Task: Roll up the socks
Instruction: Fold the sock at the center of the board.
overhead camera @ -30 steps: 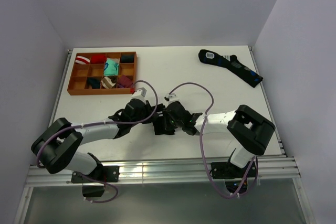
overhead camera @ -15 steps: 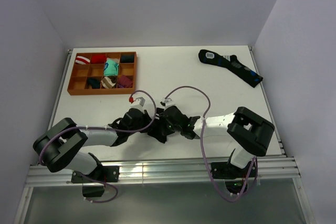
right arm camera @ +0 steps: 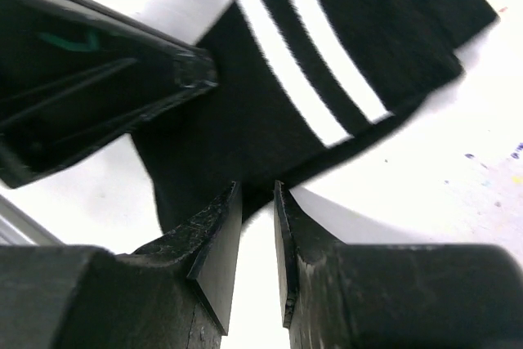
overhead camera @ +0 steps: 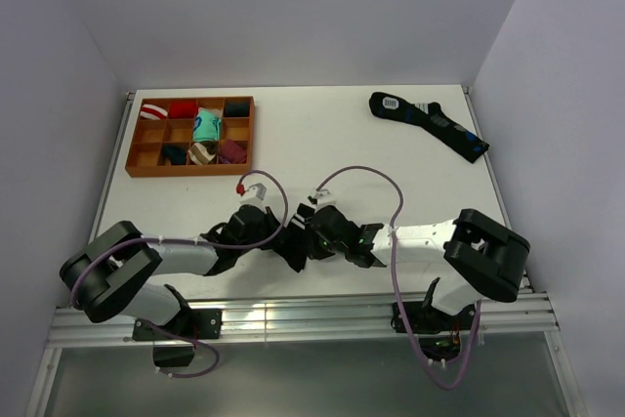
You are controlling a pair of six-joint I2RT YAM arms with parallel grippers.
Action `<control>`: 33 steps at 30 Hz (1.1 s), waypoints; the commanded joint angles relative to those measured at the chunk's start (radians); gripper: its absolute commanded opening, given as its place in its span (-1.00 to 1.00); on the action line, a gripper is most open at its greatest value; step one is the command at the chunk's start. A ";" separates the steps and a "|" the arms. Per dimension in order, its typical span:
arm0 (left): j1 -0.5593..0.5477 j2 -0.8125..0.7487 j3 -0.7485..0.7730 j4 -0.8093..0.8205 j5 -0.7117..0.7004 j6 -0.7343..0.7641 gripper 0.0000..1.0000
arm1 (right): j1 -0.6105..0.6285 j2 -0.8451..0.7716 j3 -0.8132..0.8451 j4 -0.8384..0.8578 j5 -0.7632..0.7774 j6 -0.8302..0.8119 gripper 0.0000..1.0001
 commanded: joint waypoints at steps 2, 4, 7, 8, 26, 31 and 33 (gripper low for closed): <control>-0.011 -0.045 -0.014 -0.050 -0.044 -0.012 -0.85 | -0.015 -0.043 0.037 -0.042 0.045 -0.021 -0.39; -0.012 -0.062 -0.009 -0.073 -0.053 -0.028 -0.85 | -0.021 -0.053 0.051 -0.049 0.050 -0.030 -0.39; -0.021 -0.086 -0.020 -0.122 -0.084 -0.069 -0.85 | -0.052 -0.049 0.067 -0.054 0.039 -0.050 -0.39; -0.023 -0.093 -0.026 -0.125 -0.088 -0.078 -0.85 | -0.076 -0.054 0.070 -0.052 0.031 -0.063 -0.39; -0.067 -0.149 -0.008 -0.205 -0.133 -0.114 -0.84 | -0.173 0.055 0.173 0.030 -0.185 -0.051 -0.42; -0.075 -0.140 -0.014 -0.199 -0.131 -0.120 -0.85 | -0.181 0.105 0.151 0.066 -0.210 -0.037 -0.43; -0.080 -0.139 -0.017 -0.193 -0.133 -0.129 -0.85 | -0.201 0.136 0.156 0.072 -0.217 -0.037 -0.44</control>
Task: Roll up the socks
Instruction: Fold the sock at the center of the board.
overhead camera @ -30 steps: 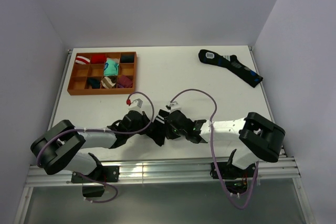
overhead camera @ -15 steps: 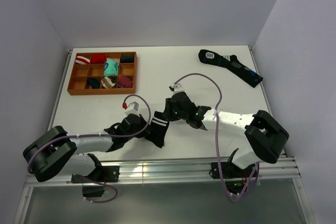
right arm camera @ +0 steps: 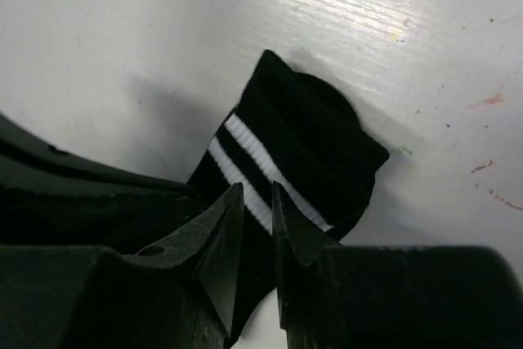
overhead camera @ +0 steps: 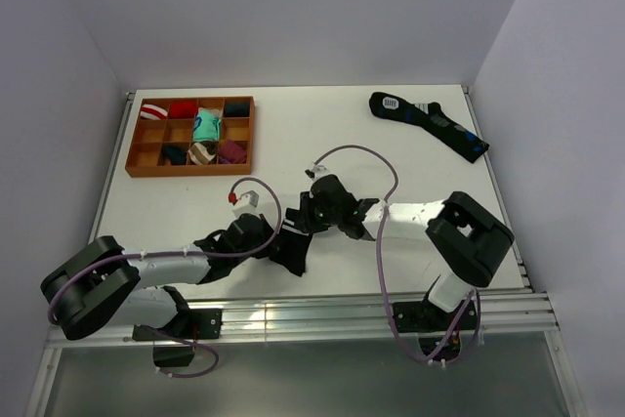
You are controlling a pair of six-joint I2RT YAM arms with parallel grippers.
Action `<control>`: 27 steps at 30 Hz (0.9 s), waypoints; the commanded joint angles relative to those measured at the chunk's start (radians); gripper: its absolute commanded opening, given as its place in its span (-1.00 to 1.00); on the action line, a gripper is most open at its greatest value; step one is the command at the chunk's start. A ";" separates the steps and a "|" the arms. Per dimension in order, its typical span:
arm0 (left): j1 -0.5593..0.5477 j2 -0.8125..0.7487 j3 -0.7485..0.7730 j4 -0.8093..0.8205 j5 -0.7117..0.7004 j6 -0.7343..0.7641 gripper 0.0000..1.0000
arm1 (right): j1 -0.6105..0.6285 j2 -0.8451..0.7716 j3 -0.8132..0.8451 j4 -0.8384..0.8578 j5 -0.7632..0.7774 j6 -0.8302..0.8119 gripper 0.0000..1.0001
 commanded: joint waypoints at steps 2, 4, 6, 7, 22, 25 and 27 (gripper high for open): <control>-0.019 -0.001 0.014 -0.014 -0.017 -0.026 -0.85 | -0.036 0.067 0.002 0.065 -0.032 0.003 -0.45; -0.027 0.005 0.017 -0.014 -0.021 -0.027 -0.85 | -0.054 0.091 0.017 0.068 -0.026 -0.004 -0.46; -0.031 0.011 0.020 -0.017 -0.024 -0.030 -0.85 | -0.071 0.120 0.033 0.067 -0.017 -0.013 -0.47; -0.037 0.013 0.020 -0.017 -0.026 -0.032 -0.85 | -0.076 0.129 0.039 0.068 -0.020 -0.020 -0.47; -0.047 -0.035 0.070 -0.086 -0.076 0.008 -0.80 | -0.087 0.079 0.043 0.065 -0.050 -0.070 -0.46; -0.047 -0.084 0.106 -0.124 -0.099 0.045 -0.75 | -0.085 0.045 0.039 0.062 -0.052 -0.078 -0.43; -0.047 -0.113 0.136 -0.146 -0.107 0.068 -0.73 | -0.087 0.029 0.034 0.058 -0.052 -0.083 -0.41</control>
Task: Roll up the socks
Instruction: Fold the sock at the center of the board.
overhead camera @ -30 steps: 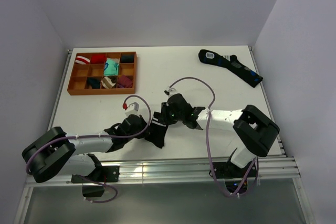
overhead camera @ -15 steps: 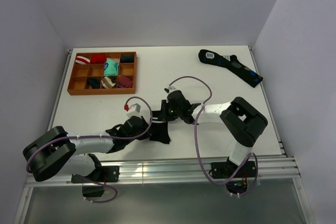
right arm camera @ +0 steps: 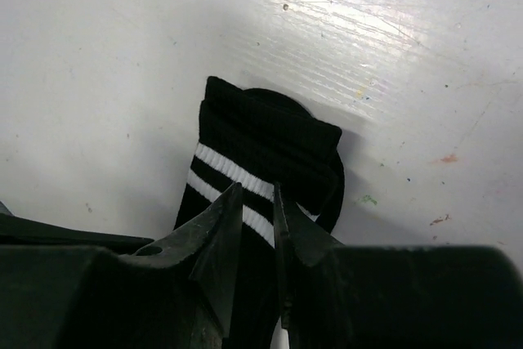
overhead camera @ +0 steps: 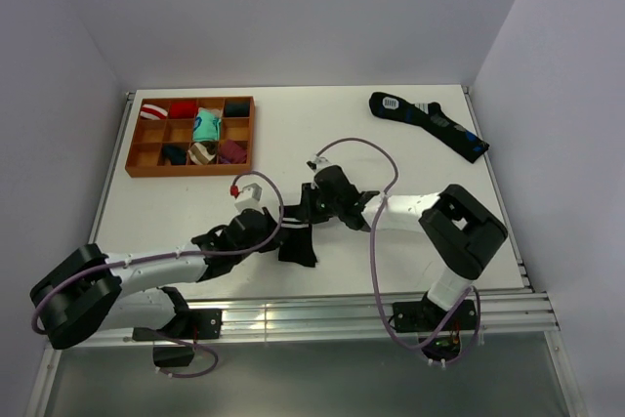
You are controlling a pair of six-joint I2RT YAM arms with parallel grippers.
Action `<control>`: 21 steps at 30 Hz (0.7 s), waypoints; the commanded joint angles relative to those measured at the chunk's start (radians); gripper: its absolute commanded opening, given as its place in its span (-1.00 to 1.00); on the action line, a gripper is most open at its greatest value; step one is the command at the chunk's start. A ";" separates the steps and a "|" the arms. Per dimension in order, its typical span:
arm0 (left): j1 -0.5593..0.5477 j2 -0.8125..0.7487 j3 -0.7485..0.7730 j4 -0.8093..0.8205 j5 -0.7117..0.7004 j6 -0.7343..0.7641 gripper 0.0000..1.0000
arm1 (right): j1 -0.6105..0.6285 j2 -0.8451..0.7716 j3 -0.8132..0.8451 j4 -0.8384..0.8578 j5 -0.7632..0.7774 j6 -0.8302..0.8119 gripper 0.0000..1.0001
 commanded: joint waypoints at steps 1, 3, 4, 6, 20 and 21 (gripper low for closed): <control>-0.004 -0.059 0.077 -0.040 -0.041 0.071 -0.72 | -0.007 -0.077 -0.006 -0.001 0.014 -0.033 -0.41; -0.004 -0.067 0.098 -0.034 -0.029 0.089 -0.68 | -0.007 -0.127 -0.032 0.008 0.014 -0.032 -0.40; -0.004 -0.063 0.104 -0.034 -0.026 0.109 -0.67 | -0.005 -0.151 -0.067 0.017 0.017 -0.026 -0.40; 0.005 -0.039 0.121 -0.026 0.007 0.131 -0.67 | -0.004 -0.201 -0.113 0.064 0.014 -0.017 -0.37; 0.157 0.177 0.018 0.402 0.464 0.202 -0.78 | 0.269 -0.303 -0.369 0.385 0.310 -0.113 -0.25; 0.160 0.183 0.012 0.429 0.475 0.194 -0.78 | 0.269 -0.301 -0.372 0.391 0.318 -0.121 -0.25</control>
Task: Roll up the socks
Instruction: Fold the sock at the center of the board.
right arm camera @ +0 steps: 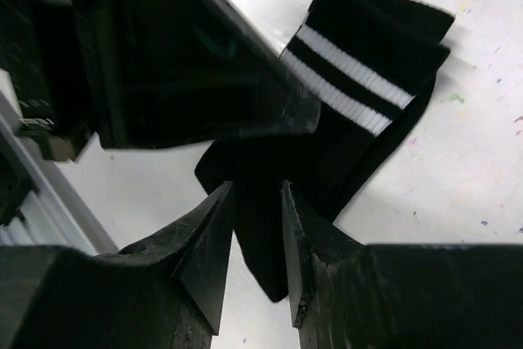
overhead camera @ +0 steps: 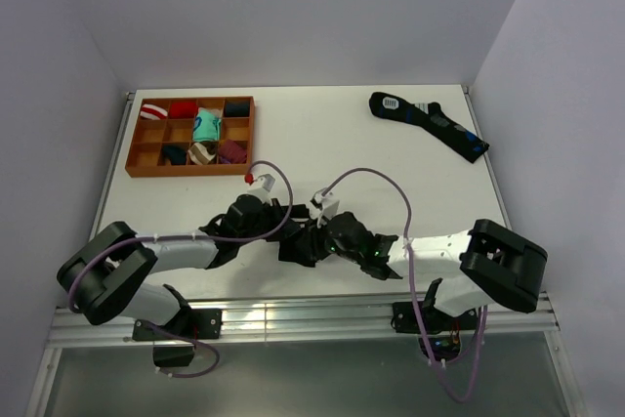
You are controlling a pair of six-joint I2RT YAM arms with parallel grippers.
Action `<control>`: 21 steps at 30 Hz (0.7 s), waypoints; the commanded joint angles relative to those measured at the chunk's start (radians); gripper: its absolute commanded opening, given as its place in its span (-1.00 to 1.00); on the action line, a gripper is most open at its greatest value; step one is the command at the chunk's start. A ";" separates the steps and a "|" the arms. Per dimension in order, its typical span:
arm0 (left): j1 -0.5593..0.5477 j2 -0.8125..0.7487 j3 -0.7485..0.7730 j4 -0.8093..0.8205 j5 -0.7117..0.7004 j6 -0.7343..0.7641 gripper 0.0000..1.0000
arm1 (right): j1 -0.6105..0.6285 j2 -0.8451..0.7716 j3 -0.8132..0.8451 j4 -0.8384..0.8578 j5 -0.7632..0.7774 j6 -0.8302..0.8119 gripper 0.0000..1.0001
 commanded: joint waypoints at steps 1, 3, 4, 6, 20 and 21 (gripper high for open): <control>0.019 0.031 -0.047 0.174 0.165 0.000 -0.78 | 0.013 0.000 -0.008 0.119 0.109 -0.060 -0.26; 0.023 0.037 -0.065 0.207 0.180 -0.009 -0.78 | 0.016 -0.001 -0.003 0.111 0.108 -0.091 -0.25; 0.023 0.046 -0.075 0.216 0.183 -0.015 -0.78 | 0.014 0.000 0.002 0.107 0.099 -0.100 -0.26; 0.027 0.058 -0.079 0.230 0.191 -0.020 -0.78 | 0.016 0.017 0.005 0.104 0.094 -0.117 -0.28; 0.075 0.190 -0.050 0.184 0.180 -0.053 -0.83 | 0.100 0.098 -0.043 0.143 0.111 -0.085 -0.47; 0.076 0.192 -0.050 0.181 0.180 -0.053 -0.83 | 0.114 0.112 -0.044 0.145 0.128 -0.078 -0.47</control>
